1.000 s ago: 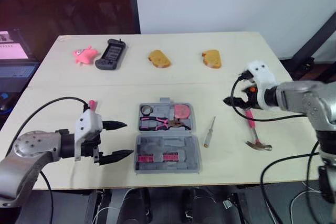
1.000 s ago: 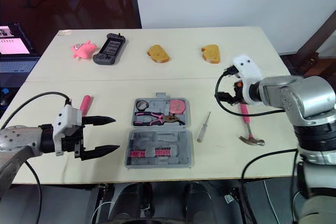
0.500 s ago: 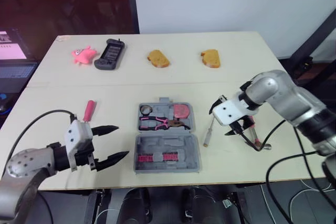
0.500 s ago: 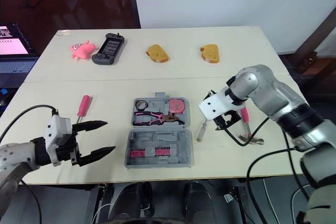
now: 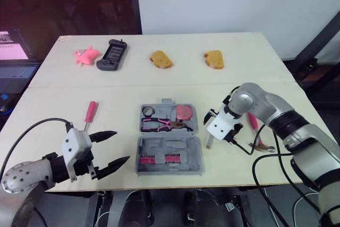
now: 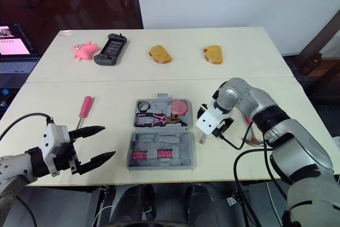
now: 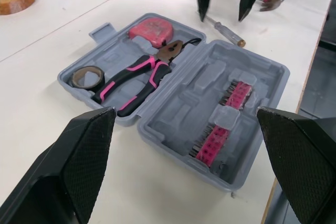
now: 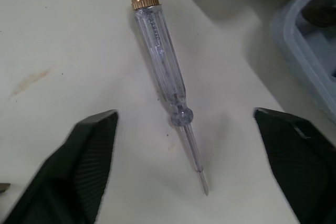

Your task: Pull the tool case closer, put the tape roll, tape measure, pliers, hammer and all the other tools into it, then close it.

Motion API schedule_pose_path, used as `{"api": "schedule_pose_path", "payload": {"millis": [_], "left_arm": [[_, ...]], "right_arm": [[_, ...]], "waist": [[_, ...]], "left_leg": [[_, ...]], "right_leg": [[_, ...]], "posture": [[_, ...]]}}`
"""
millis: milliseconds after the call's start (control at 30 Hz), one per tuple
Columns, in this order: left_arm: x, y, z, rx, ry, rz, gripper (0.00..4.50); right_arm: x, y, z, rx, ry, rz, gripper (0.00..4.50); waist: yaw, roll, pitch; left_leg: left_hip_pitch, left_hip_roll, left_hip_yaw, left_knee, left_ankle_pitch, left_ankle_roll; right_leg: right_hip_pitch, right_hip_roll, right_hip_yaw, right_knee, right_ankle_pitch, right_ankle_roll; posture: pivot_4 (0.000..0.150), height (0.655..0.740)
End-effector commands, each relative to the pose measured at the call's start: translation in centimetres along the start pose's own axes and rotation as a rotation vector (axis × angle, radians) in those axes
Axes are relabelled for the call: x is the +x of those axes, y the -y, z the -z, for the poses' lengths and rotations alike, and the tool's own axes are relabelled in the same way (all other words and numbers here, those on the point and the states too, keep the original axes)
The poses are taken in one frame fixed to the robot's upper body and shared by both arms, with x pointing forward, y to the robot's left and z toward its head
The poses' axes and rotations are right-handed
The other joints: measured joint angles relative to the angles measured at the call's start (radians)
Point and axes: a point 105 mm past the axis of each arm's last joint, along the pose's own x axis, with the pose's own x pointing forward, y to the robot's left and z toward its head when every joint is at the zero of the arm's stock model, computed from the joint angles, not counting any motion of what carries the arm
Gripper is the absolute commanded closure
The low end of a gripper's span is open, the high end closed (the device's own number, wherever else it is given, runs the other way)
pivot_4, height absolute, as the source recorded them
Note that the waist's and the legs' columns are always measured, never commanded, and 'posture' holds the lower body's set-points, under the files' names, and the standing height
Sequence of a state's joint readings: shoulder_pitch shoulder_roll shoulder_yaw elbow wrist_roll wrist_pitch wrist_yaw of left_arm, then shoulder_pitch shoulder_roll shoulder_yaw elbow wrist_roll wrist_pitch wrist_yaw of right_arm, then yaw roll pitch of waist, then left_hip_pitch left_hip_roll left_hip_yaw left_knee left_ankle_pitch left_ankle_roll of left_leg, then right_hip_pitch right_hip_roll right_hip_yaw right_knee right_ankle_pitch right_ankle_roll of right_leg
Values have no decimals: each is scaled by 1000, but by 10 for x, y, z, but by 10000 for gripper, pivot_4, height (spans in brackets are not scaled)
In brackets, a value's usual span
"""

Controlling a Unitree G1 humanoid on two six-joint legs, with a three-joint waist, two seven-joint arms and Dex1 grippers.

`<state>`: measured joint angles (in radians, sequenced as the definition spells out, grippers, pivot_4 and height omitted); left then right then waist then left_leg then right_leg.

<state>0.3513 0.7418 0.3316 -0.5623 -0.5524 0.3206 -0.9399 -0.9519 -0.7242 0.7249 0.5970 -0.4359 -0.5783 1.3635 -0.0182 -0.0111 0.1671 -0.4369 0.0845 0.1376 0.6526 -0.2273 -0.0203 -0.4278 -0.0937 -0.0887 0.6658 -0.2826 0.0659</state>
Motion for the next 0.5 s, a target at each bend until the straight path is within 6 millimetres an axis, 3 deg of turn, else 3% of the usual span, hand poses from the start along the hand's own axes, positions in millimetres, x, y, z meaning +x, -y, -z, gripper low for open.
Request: {"api": "schedule_pose_path", "payload": {"millis": [33, 367, 500], "left_arm": [[-2, -1, -8, 47, 8, -13, 0], [2, -7, -11, 52, 15, -24, 0], [3, -6, -10, 52, 11, -21, 0]], "right_arm": [[1, 4, 1, -20, -14, 19, 17618], [12, 1, 2, 3, -10, -8, 17618], [16, -1, 7, 42, -19, -34, 30646]], "waist": [[0, 0, 0], [0, 0, 0], [-1, -2, -1]], "left_leg": [[0, 0, 0, 0, 0, 0], [0, 0, 0, 1, 0, 0], [2, 0, 0, 1, 0, 0]], "right_leg": [[0, 0, 0, 0, 0, 0], [1, 0, 0, 0, 0, 0], [3, 0, -1, 0, 0, 0]], "posture": [[1500, 7188], [1500, 7188], [1500, 7188]]}}
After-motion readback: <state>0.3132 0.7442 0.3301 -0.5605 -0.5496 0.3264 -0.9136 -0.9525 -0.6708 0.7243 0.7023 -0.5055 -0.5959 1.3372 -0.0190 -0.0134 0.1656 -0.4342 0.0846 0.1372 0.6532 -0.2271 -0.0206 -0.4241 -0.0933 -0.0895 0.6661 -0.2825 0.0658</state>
